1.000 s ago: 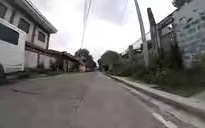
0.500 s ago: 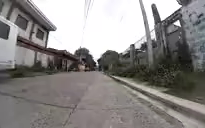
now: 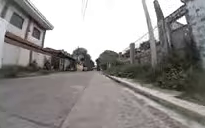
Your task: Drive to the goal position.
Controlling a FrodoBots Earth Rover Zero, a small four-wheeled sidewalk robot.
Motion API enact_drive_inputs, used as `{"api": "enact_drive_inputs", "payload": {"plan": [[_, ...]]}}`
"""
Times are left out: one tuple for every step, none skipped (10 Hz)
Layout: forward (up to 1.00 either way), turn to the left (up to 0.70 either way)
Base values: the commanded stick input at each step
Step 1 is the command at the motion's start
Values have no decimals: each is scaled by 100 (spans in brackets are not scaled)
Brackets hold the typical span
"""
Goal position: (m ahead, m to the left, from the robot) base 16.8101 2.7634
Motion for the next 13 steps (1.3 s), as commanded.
{"api": "enact_drive_inputs", "payload": {"plan": [[100,0],[100,0],[100,0],[100,0],[100,0],[100,0],[100,0],[100,0],[100,0],[100,0],[100,0],[100,-22],[100,-35]]}}
